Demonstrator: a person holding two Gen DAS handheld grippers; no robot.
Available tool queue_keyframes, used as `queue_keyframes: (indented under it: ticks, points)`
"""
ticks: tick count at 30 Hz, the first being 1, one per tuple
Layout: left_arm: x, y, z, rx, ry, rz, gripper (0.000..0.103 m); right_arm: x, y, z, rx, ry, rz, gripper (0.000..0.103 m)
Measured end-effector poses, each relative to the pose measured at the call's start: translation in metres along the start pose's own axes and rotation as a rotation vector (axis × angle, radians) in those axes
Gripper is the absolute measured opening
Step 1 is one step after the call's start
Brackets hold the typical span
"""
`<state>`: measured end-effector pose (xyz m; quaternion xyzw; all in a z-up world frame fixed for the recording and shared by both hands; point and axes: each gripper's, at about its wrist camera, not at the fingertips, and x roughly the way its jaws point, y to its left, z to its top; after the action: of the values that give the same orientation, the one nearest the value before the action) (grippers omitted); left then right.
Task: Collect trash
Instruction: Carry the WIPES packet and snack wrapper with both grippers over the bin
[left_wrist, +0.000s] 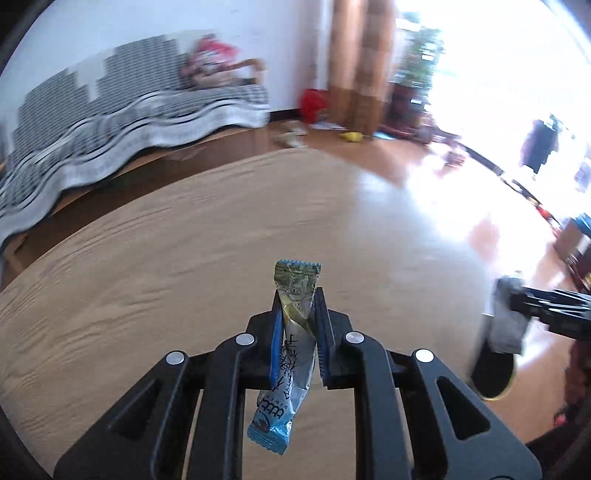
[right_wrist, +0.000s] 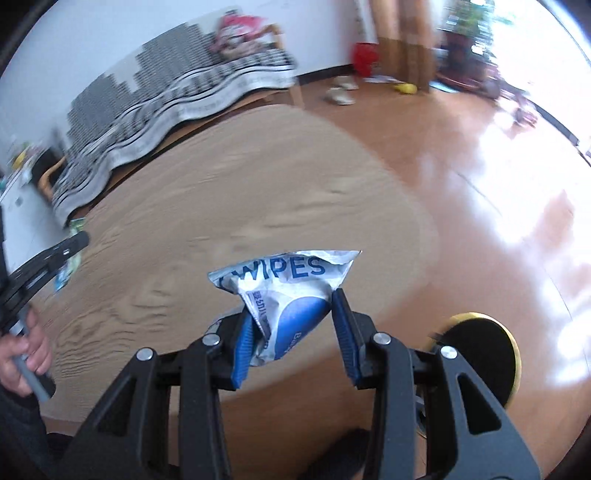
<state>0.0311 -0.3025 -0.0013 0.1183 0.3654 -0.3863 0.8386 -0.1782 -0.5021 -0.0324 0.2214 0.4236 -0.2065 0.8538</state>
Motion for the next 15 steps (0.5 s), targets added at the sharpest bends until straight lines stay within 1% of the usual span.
queue_keyframes:
  ticks: [1, 2, 3, 4, 5, 6, 8, 11, 13, 15]
  points:
    - [0.002, -0.025, 0.001, 0.019, 0.001, -0.043, 0.015, -0.006, -0.023, -0.007, 0.03, -0.005, -0.038, 0.04]
    - [0.004, -0.042, 0.001, 0.034, 0.003, -0.07, 0.015, -0.01, -0.041, -0.012, 0.052, -0.008, -0.066, 0.04]
    - [0.007, -0.072, 0.0, 0.064, 0.004, -0.105, 0.015, -0.017, -0.065, -0.02, 0.086, -0.008, -0.098, 0.04]
    - [0.011, -0.098, -0.002, 0.091, 0.007, -0.133, 0.015, -0.021, -0.081, -0.026, 0.113, -0.009, -0.113, 0.04]
    - [0.014, -0.117, -0.005, 0.111, 0.012, -0.157, 0.015, -0.025, -0.098, -0.032, 0.14, -0.009, -0.13, 0.04]
    - [0.019, -0.143, -0.009, 0.14, 0.023, -0.191, 0.015, -0.031, -0.119, -0.04, 0.168, -0.01, -0.159, 0.04]
    - [0.032, -0.193, -0.022, 0.194, 0.053, -0.256, 0.015, -0.037, -0.149, -0.053, 0.209, -0.007, -0.206, 0.04]
    - [0.051, -0.252, -0.04, 0.269, 0.087, -0.334, 0.015, -0.038, -0.184, -0.067, 0.265, 0.011, -0.244, 0.04]
    - [0.067, -0.28, -0.051, 0.296, 0.12, -0.38, 0.015, -0.033, -0.203, -0.074, 0.294, 0.035, -0.266, 0.04]
    - [0.085, -0.302, -0.066, 0.317, 0.159, -0.409, 0.015, -0.028, -0.212, -0.078, 0.306, 0.05, -0.278, 0.04]
